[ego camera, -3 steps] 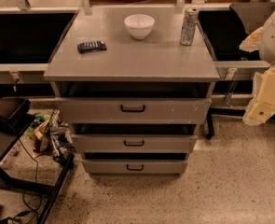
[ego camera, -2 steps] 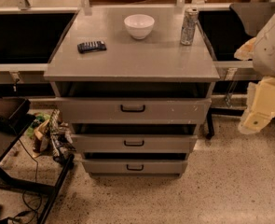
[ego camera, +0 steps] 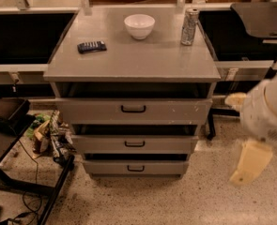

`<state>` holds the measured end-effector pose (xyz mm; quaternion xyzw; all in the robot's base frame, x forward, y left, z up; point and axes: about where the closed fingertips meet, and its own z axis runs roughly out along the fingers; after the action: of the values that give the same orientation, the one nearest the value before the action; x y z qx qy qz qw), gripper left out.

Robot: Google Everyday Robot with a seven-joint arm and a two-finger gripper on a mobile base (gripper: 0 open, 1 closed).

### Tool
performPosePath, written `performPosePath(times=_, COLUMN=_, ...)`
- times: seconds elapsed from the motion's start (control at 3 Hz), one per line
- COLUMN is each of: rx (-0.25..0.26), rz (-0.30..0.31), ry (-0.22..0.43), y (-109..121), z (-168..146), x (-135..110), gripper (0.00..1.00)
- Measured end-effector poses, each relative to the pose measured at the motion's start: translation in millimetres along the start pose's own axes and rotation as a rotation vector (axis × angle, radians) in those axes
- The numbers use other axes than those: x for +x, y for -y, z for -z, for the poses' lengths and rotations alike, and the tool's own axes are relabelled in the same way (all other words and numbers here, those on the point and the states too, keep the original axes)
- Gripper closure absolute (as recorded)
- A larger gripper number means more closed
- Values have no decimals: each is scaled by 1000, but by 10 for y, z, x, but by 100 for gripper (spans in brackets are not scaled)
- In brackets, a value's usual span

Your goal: Open bottom drawer

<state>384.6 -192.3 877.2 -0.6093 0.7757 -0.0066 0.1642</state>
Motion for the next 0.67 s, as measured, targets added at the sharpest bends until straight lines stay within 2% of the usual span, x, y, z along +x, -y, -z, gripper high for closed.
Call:
performPosePath(times=0.33, rx=-3, rz=-28, ry=1, y=-357, z=-457, x=140, gripper=0)
performPosePath(times=0.67, rx=-39, rz=-47, ry=-32, y=-661, z=-1093, x=336, gripper=0)
